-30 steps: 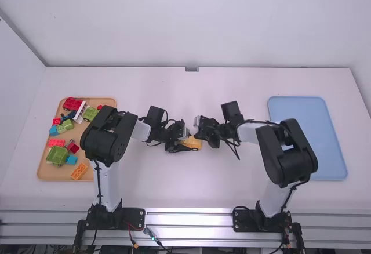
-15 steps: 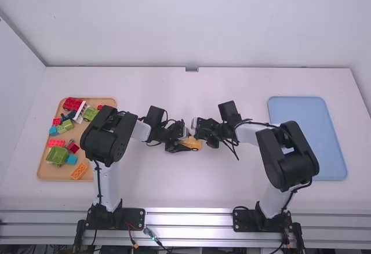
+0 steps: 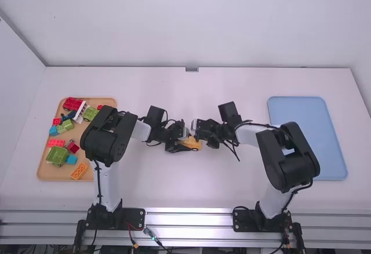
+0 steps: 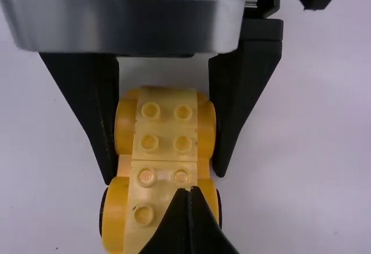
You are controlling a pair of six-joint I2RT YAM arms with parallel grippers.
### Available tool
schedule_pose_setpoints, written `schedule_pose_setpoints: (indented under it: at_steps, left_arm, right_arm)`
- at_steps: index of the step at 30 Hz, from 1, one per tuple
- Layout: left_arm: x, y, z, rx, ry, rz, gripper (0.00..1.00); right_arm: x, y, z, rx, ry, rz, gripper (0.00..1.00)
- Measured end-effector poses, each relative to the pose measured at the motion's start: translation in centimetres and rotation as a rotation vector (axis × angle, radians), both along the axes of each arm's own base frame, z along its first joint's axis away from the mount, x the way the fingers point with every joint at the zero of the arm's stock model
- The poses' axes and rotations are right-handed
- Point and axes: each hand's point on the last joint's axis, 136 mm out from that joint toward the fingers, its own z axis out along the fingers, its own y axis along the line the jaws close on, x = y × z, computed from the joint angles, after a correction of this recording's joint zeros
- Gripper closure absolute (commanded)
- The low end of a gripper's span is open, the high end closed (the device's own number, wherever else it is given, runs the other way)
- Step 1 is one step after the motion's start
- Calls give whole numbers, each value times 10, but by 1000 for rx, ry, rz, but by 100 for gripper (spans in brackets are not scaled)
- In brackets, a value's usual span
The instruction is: Assemble lego blocks to make yellow taxi
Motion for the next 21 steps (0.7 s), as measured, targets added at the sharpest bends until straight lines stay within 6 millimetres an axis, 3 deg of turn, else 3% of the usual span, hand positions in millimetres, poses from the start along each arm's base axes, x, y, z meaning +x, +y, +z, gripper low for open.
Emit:
schedule_pose_setpoints:
  at_steps: [14,18,21]
  left_arm:
    - [2,1,0,2,13,16,61]
    - [3,1,0,6,12,21,61]
    - [4,1,0,6,9,22,59]
  right_arm:
    - [6,3,10,30,-55,4,100]
    - [19,3,41,64,-128,-13,100]
    - [39,-4,77,104,-214,-57,100]
